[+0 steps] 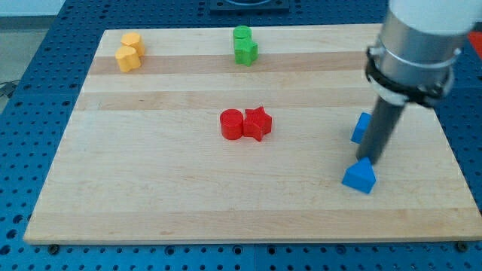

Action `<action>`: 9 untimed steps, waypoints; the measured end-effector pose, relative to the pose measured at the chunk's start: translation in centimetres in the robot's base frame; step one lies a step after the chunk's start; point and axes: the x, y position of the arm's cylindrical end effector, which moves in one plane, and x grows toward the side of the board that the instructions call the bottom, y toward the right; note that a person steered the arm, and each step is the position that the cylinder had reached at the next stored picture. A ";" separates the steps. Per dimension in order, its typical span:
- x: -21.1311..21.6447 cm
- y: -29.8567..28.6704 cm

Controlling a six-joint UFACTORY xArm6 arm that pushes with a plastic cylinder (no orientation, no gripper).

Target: Place blue cube in between green star and blue triangle

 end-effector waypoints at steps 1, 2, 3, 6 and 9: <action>-0.2 6.9; -6.2 9.0; -11.3 7.6; -11.5 4.0; -8.0 5.6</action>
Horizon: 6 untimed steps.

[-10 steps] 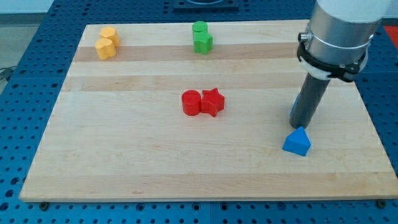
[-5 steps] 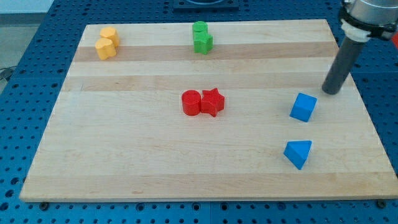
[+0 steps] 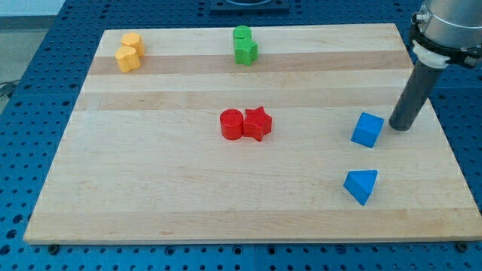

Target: Place blue cube in between green star and blue triangle

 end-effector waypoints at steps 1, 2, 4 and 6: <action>2.1 -0.9; 2.2 -1.0; 0.1 -3.6; -0.1 -12.0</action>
